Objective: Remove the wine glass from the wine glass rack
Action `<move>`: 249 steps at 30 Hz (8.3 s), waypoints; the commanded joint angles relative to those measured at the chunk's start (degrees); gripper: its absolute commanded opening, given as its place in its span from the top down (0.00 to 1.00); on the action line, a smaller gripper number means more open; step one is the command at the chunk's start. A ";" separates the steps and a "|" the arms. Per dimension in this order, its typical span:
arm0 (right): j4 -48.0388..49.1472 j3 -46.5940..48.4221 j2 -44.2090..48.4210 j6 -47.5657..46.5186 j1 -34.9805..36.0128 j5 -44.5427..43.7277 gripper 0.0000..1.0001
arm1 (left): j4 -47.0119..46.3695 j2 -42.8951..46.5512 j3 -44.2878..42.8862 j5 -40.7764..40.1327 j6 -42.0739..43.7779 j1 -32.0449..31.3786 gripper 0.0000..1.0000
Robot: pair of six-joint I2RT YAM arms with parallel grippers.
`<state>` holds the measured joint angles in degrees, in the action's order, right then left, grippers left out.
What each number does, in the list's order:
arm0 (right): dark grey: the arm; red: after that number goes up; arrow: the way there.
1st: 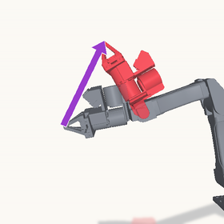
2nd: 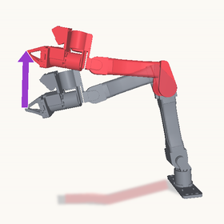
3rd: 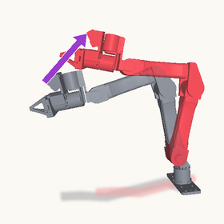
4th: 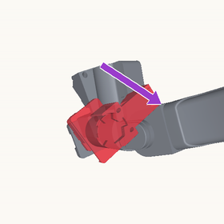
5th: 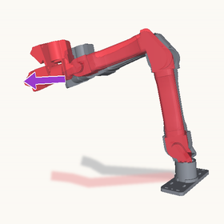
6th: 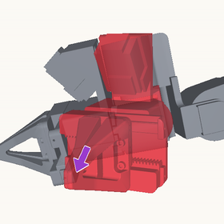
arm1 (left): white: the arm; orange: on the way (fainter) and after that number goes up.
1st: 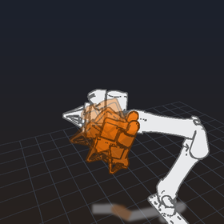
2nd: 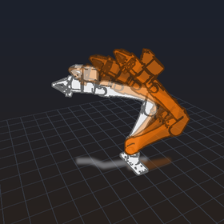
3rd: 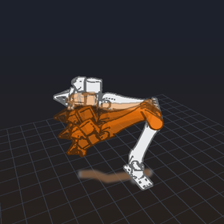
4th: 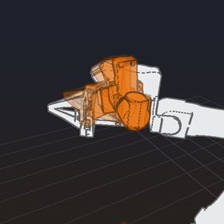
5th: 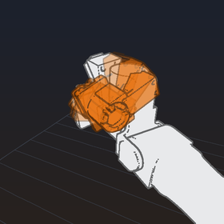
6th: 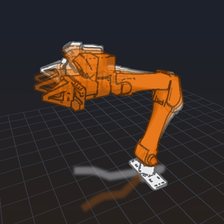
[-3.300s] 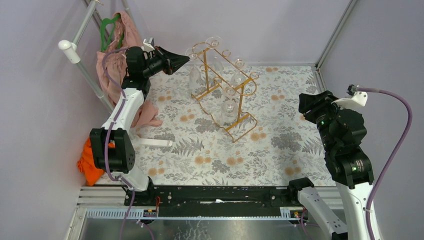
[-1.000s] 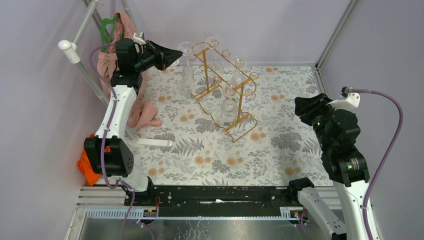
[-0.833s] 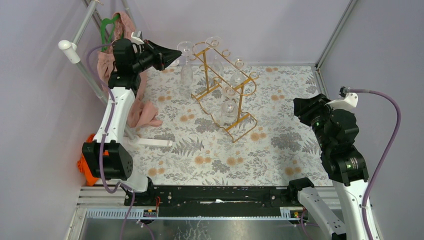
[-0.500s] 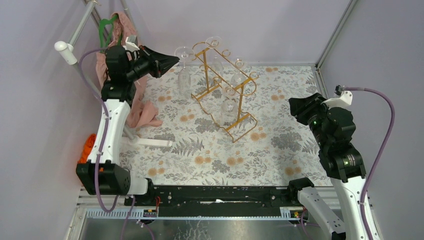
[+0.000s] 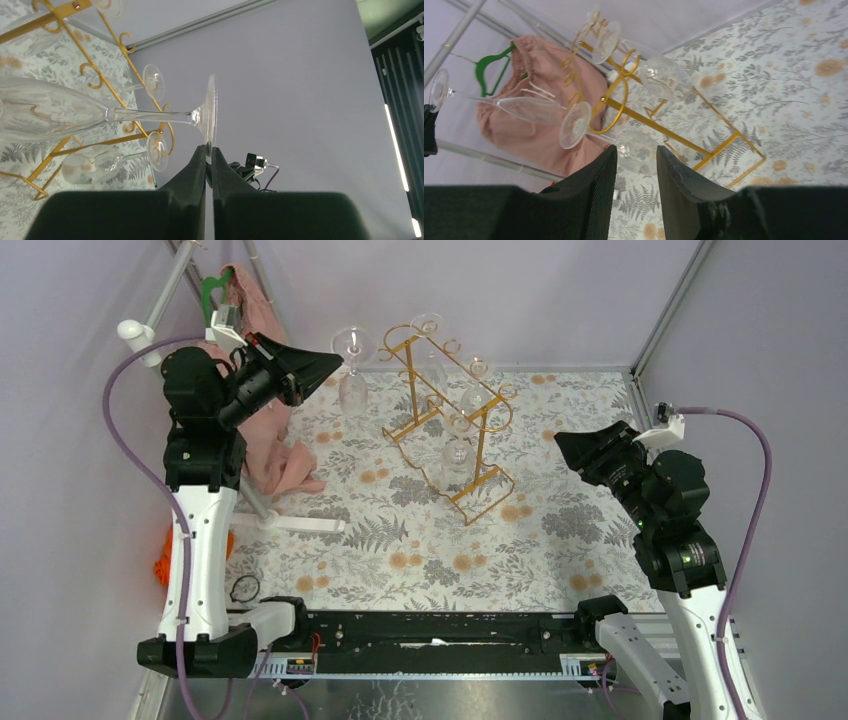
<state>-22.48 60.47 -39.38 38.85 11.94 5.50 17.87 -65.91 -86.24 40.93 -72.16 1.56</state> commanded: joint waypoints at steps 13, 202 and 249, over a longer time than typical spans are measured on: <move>30.25 -6.37 -2.24 16.67 -0.17 24.41 0.50 | -0.18 2.31 -12.20 0.91 -2.62 -3.22 1.00; -16.21 35.44 -13.49 -18.96 -0.17 -17.53 1.00 | 10.58 -0.56 -2.02 -63.01 34.28 -45.10 0.42; -26.68 45.55 -44.06 -32.52 -0.58 -20.57 1.00 | 13.37 -2.10 -1.74 -72.20 39.53 -45.10 0.27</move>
<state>-47.46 100.12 -82.28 9.10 11.57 -14.35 31.77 -68.16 -87.92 -29.19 -33.95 -43.13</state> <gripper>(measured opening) 0.169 0.719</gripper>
